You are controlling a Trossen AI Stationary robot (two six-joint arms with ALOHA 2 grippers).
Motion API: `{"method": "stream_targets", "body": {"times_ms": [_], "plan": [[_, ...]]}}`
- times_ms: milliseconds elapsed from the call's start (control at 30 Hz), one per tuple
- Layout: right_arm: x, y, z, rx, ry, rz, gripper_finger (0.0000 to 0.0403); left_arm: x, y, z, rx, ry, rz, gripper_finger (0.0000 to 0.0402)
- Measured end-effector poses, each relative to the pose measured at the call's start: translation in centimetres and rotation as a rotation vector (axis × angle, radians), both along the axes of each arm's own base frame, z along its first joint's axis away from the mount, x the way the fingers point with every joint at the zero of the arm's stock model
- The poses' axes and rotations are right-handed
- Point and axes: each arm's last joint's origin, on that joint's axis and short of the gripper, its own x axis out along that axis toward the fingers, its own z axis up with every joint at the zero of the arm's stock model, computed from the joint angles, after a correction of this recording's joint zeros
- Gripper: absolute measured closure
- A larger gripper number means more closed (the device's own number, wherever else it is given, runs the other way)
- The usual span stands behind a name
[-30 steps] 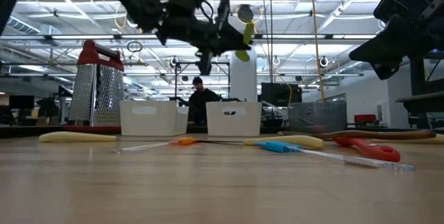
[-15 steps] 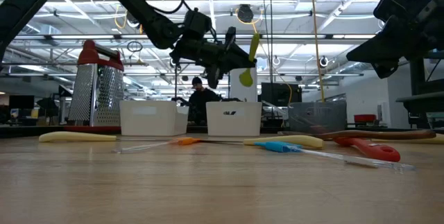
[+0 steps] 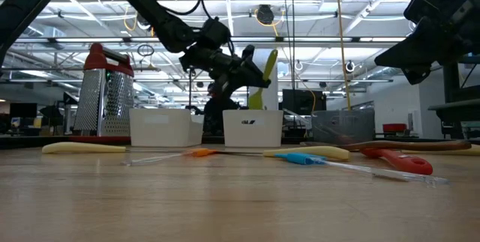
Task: Pick & Place Kitchen Items
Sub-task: Put the green serving spoon into the right white bin
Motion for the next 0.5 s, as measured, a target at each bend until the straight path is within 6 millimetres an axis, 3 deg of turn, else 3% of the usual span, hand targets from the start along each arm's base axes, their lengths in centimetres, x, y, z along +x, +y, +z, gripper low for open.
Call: {"method": "stream_targets", "body": {"times_ms": [367, 500], "plan": [[0.0, 0.0, 0.0, 0.0, 0.0, 0.0, 0.0403, -1.2, 1.3, -0.7, -0.011, 0.082, 0.082, 0.0385], [0.0, 0.0, 0.0, 0.0, 0.0, 0.0, 0.0403, -1.2, 1.4, -0.8, 0.016, 0.092, 0.099, 0.0367]]}}
